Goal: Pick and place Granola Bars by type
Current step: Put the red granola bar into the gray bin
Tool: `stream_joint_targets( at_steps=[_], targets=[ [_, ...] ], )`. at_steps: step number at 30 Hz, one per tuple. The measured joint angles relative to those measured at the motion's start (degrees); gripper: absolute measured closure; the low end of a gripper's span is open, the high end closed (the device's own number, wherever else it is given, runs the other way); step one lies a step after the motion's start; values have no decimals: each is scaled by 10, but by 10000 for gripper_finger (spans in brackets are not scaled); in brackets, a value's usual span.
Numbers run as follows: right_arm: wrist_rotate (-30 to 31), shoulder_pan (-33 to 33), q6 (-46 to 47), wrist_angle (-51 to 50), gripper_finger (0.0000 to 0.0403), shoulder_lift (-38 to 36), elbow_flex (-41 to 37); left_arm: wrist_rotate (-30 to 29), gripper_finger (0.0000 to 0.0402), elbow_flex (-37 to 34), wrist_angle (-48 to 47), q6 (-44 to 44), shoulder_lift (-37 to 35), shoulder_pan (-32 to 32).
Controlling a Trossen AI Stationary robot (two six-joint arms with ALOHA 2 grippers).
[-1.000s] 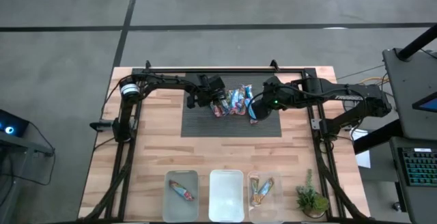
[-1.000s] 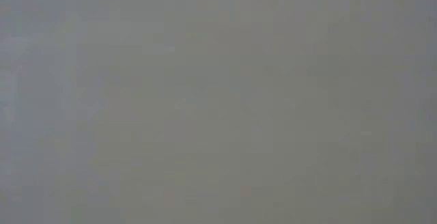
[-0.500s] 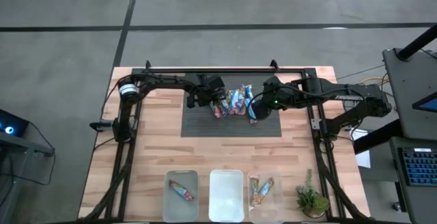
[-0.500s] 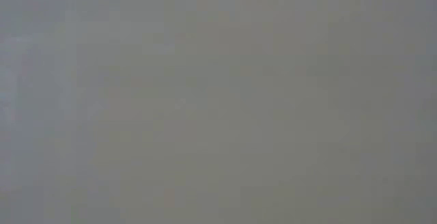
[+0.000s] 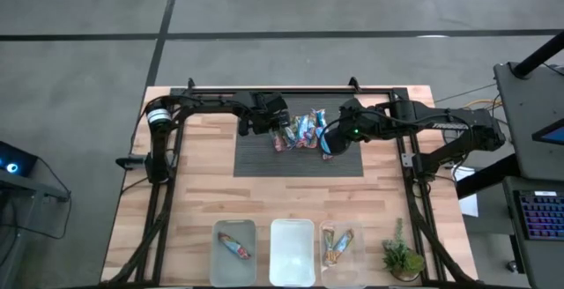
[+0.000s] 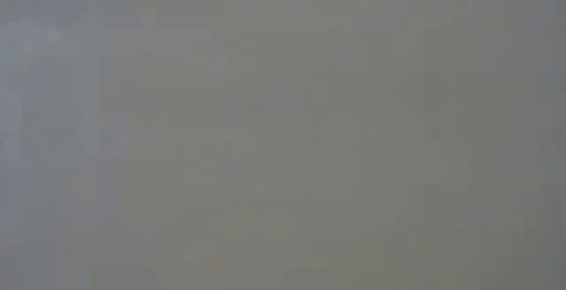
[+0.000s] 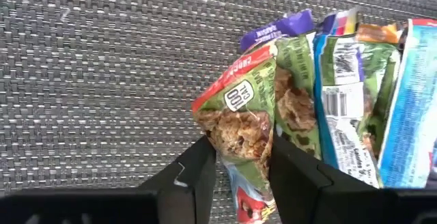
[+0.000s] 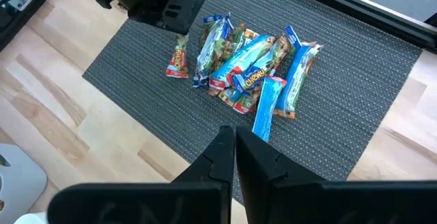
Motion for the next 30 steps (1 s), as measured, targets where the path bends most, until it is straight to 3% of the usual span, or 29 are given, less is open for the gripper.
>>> stream_joint_targets(
  at_steps=[6,16,30],
  targets=[
    [0,0,1,2,394,0,0,-1,323,-3,0,4,0,0],
    [1,0,2,2,394,0,0,0,326,1,0,24,-15,0],
    [0,0,-21,0,394,-1,0,37,326,2,29,97,-125,-20]
  ],
)
